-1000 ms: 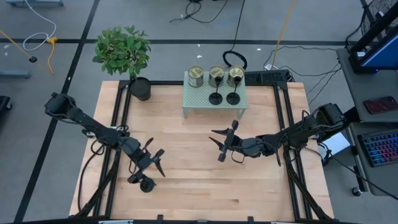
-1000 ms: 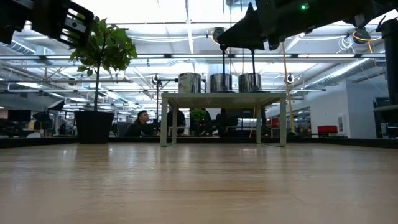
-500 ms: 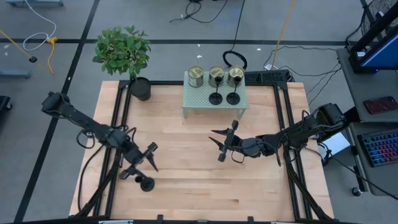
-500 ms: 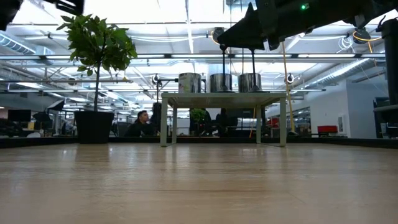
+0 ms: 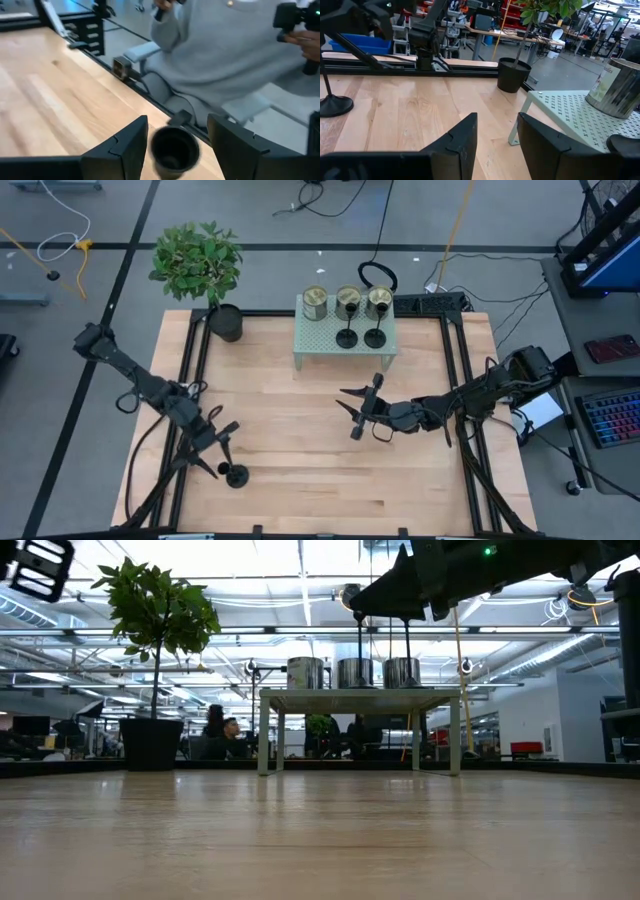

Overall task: Pick & Place candle stick holders
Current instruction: Put the black candle holder on the shelf aligned with the other black candle holder

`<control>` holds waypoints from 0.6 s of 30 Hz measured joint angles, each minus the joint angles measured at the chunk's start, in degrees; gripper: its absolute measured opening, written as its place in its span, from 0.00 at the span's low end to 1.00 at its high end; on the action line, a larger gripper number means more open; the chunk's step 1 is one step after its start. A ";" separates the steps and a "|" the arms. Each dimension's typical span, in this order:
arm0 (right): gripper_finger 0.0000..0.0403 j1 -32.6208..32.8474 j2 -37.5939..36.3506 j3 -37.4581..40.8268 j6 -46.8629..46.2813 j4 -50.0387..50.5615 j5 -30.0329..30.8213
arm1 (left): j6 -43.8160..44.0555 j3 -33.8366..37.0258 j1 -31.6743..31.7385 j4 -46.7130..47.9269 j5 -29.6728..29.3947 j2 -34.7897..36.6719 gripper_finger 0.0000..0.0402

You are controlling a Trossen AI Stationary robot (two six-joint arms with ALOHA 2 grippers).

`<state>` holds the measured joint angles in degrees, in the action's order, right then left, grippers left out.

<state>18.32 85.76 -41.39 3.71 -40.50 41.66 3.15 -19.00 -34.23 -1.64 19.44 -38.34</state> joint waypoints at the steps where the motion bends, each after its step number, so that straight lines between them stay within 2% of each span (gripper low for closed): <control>1: 0.32 -0.01 0.00 0.00 -0.01 0.01 -0.01 | 0.15 0.00 -0.69 0.00 0.00 -0.39 0.52; 3: 0.32 0.00 0.00 0.00 -0.01 0.01 0.00 | 0.20 0.00 -2.00 0.19 -0.27 -1.05 0.52; 9: 0.32 -0.01 0.00 0.00 -0.01 0.01 -0.01 | -1.12 -0.02 -4.62 0.21 -6.17 -3.77 0.52; 18: 0.32 -0.01 0.00 0.00 -0.01 0.01 -0.01 | -1.91 -0.02 -5.08 0.14 -7.13 -9.05 0.52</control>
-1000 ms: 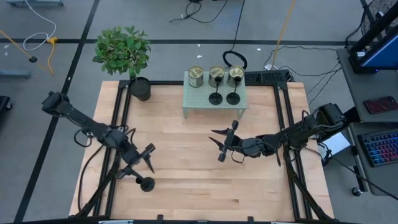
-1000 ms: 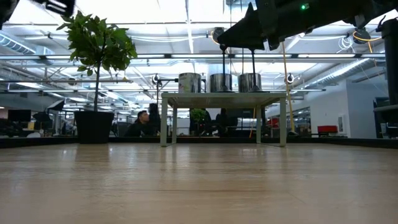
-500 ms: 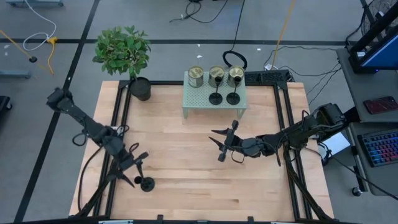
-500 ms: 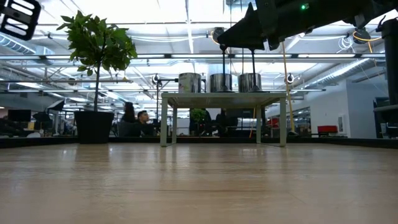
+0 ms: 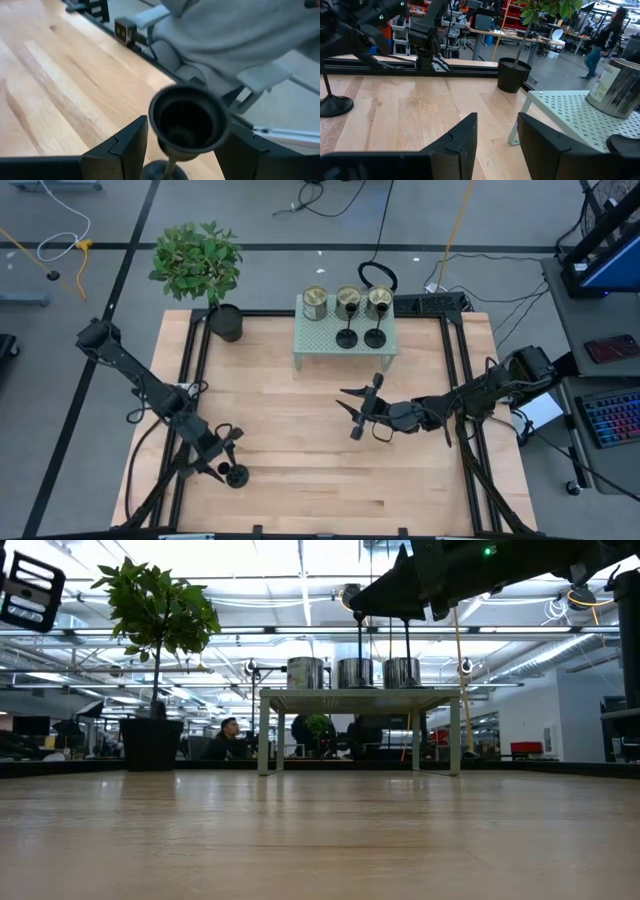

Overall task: Pick & Place candle stick holders
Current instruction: Put the black candle holder on the shelf aligned with the other black candle holder

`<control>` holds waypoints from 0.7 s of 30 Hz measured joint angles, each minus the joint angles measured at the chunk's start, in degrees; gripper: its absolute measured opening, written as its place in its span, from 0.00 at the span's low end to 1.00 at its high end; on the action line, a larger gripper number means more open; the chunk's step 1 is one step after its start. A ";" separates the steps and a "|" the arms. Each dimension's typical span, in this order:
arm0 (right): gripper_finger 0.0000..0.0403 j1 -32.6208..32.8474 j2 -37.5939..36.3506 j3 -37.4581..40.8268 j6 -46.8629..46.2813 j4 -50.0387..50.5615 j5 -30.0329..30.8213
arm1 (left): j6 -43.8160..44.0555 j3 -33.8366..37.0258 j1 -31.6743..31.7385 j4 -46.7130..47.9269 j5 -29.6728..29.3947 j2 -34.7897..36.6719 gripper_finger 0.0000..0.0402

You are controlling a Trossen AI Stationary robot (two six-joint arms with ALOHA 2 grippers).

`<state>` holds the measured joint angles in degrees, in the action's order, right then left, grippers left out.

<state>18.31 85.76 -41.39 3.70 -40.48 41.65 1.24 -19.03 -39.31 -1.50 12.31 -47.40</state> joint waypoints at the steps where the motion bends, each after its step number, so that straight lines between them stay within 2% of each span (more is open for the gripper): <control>1: 0.32 0.00 0.00 0.00 0.00 0.02 0.00 | 0.11 0.00 0.00 0.01 0.01 -0.81 0.52; 7: 0.32 0.00 0.00 0.00 0.00 0.01 0.00 | 0.57 0.00 0.00 0.11 -0.45 -5.96 0.52; 10: 0.32 0.00 0.00 0.00 0.00 0.02 0.00 | 0.56 0.00 0.02 0.07 -0.33 -8.01 0.48; 14: 0.32 0.00 0.00 0.00 0.00 0.02 0.00 | 0.24 0.00 0.00 0.05 0.73 -9.89 0.37; 21: 0.32 0.00 0.00 0.00 0.00 0.01 0.00 | 0.43 0.00 0.00 -0.69 -0.96 -10.49 0.09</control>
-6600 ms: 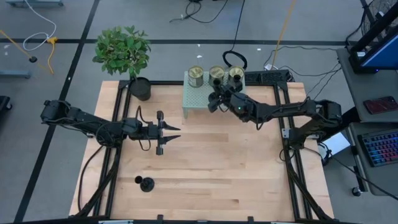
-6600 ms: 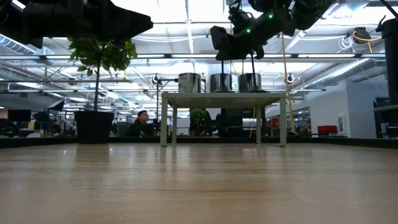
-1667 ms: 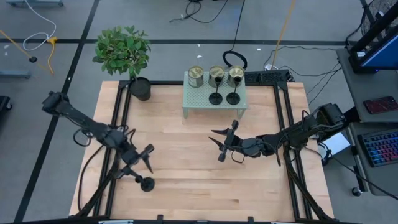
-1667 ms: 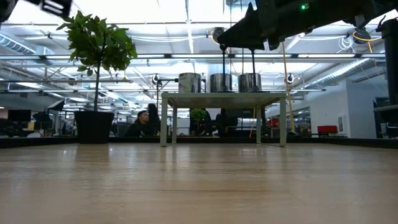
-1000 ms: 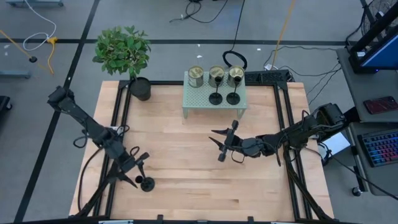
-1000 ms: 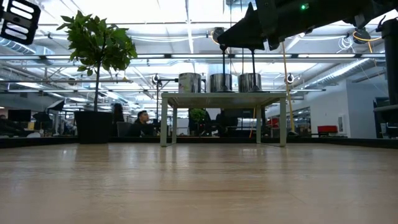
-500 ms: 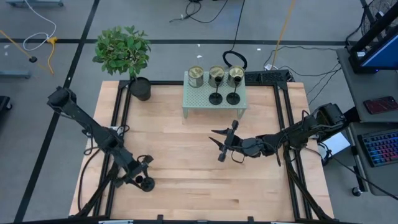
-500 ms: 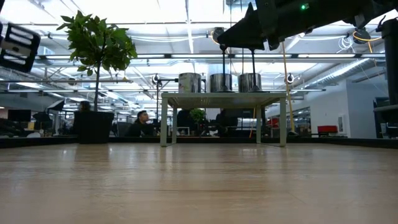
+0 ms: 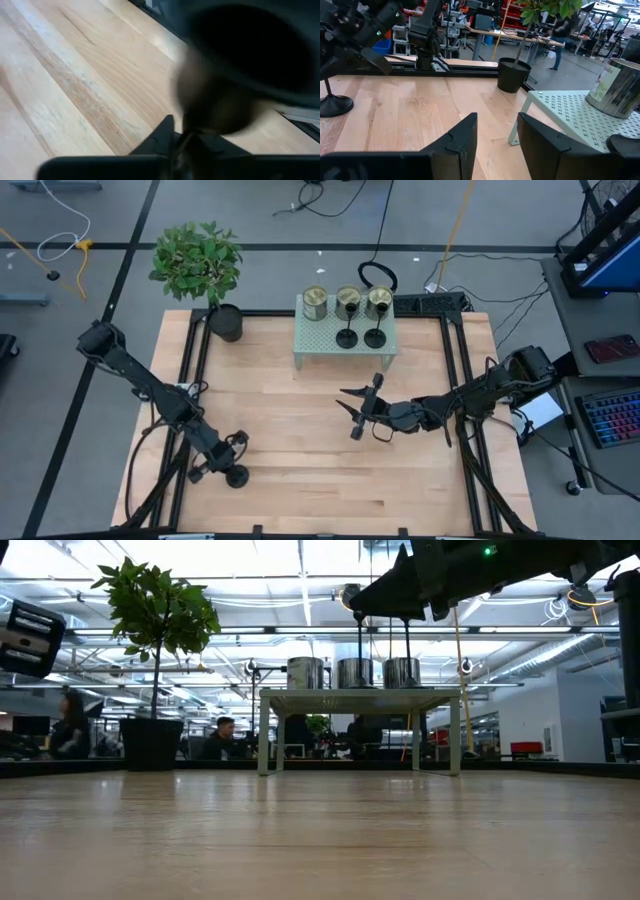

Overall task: Pick & Place candle stick holders
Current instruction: Put the black candle holder on the shelf aligned with the other black candle holder

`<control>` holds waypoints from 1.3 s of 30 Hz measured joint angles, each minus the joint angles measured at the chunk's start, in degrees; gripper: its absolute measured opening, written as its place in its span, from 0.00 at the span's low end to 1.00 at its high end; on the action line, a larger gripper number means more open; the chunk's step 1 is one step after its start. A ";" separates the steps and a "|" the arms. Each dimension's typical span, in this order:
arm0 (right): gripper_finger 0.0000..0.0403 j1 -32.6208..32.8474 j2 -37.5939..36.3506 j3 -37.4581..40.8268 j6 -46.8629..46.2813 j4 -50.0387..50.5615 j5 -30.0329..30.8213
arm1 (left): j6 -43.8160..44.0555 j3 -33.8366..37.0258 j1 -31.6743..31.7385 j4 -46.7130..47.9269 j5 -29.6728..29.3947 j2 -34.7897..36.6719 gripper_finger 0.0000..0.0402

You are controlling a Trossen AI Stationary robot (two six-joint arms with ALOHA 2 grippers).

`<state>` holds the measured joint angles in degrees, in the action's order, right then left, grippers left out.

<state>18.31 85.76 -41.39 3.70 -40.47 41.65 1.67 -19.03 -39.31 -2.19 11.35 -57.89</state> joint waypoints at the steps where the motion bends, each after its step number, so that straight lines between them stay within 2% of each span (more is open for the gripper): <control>1: 0.32 0.00 0.00 0.00 0.00 -0.01 0.00 | -0.01 0.00 0.01 -0.49 -0.42 0.00 0.06; 3: 0.32 0.00 0.00 0.00 0.00 0.00 0.00 | 0.18 0.00 0.12 -2.19 -0.94 0.00 0.03; 6: 0.32 0.00 0.00 0.00 0.00 -0.02 0.00 | 0.48 0.00 0.63 -7.51 -4.65 0.00 0.06; 10: 0.32 0.00 0.00 0.00 0.00 -0.02 0.00 | -3.93 0.00 2.85 -14.83 -7.01 0.00 0.03; 14: 0.32 0.00 0.00 0.00 -0.01 -0.02 0.00 | -4.09 -0.02 7.10 -19.56 -11.00 0.02 0.04; 18: 0.32 0.00 0.00 -0.02 0.22 0.45 0.00 | -6.06 -0.02 11.73 -23.74 -12.30 0.00 0.04; 22: 0.32 0.01 0.00 -0.02 0.15 2.35 0.02 | -6.15 -0.63 16.86 -28.12 -17.71 0.04 0.03; 26: 0.32 0.39 0.00 -0.02 0.00 4.93 0.13 | -2.39 -4.83 22.29 -25.41 -19.69 0.02 0.03; 28: 0.32 0.52 0.00 -0.02 0.00 5.49 0.17 | -0.50 -8.46 24.95 -20.81 -19.90 0.02 0.03; 33: 0.32 0.52 0.00 -0.02 0.00 5.62 0.20 | -1.95 -20.58 30.25 -4.64 -20.43 -0.40 0.03; 39: 0.32 0.55 0.00 -0.02 0.00 5.62 0.20 | -3.02 -31.37 38.98 3.02 -20.37 -5.92 0.03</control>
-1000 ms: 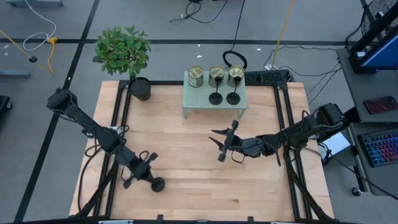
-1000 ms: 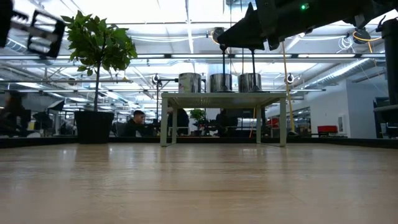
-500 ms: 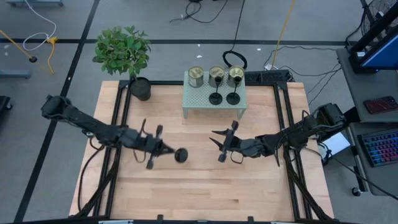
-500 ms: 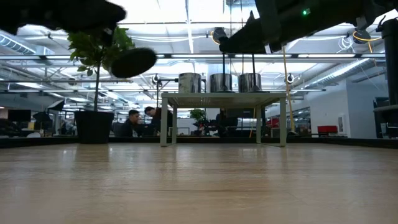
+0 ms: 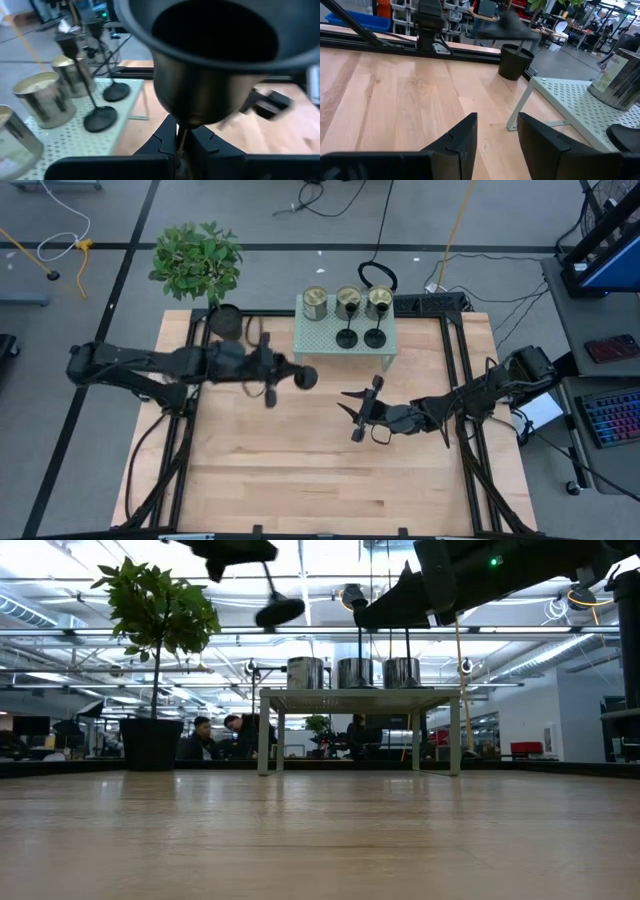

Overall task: Pick & Place candle stick holders
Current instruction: Put the black candle holder on the shelf aligned with the other black candle holder

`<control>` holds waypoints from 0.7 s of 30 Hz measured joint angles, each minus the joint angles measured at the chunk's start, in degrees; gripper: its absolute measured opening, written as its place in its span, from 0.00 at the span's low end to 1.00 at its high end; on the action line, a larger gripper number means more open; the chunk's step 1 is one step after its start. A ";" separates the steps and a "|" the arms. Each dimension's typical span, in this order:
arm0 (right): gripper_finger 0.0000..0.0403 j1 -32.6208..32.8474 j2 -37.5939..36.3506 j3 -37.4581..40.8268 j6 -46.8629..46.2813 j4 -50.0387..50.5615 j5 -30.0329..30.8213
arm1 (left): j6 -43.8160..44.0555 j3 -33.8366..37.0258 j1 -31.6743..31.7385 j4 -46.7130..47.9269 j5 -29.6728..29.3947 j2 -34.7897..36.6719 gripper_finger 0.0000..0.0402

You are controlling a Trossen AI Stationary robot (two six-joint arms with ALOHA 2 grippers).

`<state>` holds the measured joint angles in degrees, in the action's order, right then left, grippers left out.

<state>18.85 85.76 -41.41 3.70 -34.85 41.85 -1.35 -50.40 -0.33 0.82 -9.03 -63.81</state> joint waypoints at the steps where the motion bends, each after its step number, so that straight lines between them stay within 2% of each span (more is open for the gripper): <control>1: 0.32 0.00 0.00 0.00 -0.01 -0.02 0.00 | -0.01 -1.28 1.56 0.47 0.67 -1.36 0.03; 9: 0.32 0.00 0.00 0.00 -0.03 0.06 0.00 | -0.79 -9.37 14.00 1.10 7.65 -13.72 0.03; 15: 0.32 0.00 0.00 0.02 -4.59 2.60 0.00 | -0.40 -15.23 20.56 3.96 7.95 -20.47 0.03; 21: 0.32 0.00 0.00 0.02 -5.01 4.76 0.00 | 0.65 -15.97 23.80 6.68 8.08 -23.19 0.03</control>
<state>18.85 85.76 -41.39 -1.30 -30.09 41.85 -0.70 -66.37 23.47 7.51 -0.95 -87.00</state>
